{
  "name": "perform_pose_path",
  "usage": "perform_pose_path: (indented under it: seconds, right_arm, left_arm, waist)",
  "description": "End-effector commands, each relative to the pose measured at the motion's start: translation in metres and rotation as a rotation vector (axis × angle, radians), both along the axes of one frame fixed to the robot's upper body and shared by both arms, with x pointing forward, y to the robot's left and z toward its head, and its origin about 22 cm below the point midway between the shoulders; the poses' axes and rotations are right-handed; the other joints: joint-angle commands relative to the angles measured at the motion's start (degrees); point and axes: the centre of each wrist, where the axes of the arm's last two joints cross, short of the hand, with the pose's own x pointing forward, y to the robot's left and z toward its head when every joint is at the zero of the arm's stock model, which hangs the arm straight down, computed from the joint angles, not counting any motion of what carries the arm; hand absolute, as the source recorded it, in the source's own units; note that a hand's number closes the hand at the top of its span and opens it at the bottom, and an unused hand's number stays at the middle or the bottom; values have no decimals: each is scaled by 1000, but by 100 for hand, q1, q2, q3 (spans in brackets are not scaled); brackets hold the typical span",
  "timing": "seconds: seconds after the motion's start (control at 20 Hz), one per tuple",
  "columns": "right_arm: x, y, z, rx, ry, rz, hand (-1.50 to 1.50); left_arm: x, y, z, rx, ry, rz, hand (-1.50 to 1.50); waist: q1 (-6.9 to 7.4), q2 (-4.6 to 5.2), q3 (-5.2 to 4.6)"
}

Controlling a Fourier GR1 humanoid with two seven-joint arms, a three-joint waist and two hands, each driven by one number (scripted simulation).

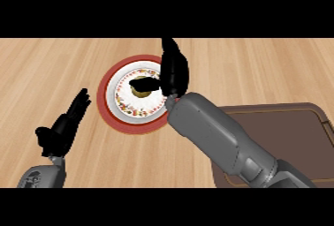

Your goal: Pick the squash from the tray and place it in the plate

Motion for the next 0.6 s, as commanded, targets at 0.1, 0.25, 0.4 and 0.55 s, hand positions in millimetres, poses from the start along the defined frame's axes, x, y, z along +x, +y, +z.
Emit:
perform_pose_path:
  seconds: [0.1,0.25,0.4,0.55]
  right_arm:
    - [3,-30,0,280,-37,-10,-150]
    - [-7,-54,-30,346,-54,8,-150]
    - [-8,-112,-60,325,-63,45,-150]
    - [-13,-140,-79,325,-50,101,-150]
  left_arm:
    - [-3,2,-8,-19,-2,37,0]
    - [-25,20,-5,-1,-20,48,0]
    - [-12,28,-7,-4,5,77,0]
    - [-10,30,2,3,4,73,0]
  waist:
    - [-253,-29,5]
    - [-254,-68,7]
    - [-368,-71,3]
    - [-357,-82,1]
